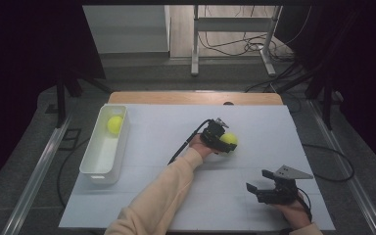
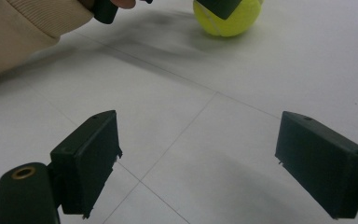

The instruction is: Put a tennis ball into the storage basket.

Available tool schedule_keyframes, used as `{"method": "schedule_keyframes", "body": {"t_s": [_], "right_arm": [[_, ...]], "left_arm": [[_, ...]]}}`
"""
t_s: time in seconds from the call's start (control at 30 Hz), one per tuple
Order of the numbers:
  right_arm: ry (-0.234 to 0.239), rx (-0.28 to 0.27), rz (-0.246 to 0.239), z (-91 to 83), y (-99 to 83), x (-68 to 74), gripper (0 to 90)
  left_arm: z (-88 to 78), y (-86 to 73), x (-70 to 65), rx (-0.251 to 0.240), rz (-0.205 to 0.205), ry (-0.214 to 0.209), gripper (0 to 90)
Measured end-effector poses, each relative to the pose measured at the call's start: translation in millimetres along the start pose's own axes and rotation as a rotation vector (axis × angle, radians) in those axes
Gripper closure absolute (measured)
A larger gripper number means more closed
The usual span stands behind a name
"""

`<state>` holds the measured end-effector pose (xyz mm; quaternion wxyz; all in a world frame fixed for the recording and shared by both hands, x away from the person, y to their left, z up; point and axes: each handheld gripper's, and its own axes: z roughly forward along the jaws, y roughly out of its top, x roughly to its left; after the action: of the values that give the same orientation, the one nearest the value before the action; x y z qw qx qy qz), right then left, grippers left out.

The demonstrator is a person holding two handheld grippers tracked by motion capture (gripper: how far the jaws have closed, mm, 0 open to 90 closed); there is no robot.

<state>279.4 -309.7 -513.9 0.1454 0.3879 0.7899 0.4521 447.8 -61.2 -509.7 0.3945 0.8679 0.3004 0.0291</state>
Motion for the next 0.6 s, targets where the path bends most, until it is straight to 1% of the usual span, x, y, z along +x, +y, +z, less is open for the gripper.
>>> {"method": "schedule_keyframes", "body": {"t_s": [0.13, 0.17, 0.23, 0.27, 0.3, 0.43, 0.47, 0.6], "right_arm": [[-0.001, -0.001, 0.002, -0.4, -0.1, -0.2, 14.1], [-0.002, -0.001, 0.002, -0.5, -0.1, -0.3, 14.1], [-0.002, -0.002, 0.002, -0.6, -0.1, -0.2, 14.1], [-0.004, 0.000, 0.001, -0.7, -0.2, -0.2, 14.1], [-0.004, -0.001, 0.002, -0.8, -0.2, -0.2, 14.1], [-0.002, -0.003, 0.003, -1.0, -0.3, -0.2, 14.1], [-0.003, -0.003, 0.003, -1.0, -0.4, -0.2, 14.1], [-0.005, -0.003, 0.003, -1.1, -0.5, -0.2, 14.1]], "left_arm": [[-7.7, 1.3, -0.8, -0.018, -0.002, -0.016, 26.2], [-9.6, 1.5, -1.2, -0.017, 0.004, -0.017, 26.2], [-12.1, 1.6, -2.5, -0.021, 0.003, -0.013, 26.1], [-13.8, 1.6, -2.5, -0.020, 0.010, -0.014, 26.1], [-14.9, 1.4, -3.5, -0.025, 0.005, -0.015, 26.1], [-19.8, 0.6, -7.2, -0.040, 0.011, -0.018, 26.0], [-22.3, 0.2, -8.0, -0.043, 0.019, -0.021, 26.0], [-29.2, -0.9, -11.5, -0.056, 0.023, -0.025, 26.1]]}}
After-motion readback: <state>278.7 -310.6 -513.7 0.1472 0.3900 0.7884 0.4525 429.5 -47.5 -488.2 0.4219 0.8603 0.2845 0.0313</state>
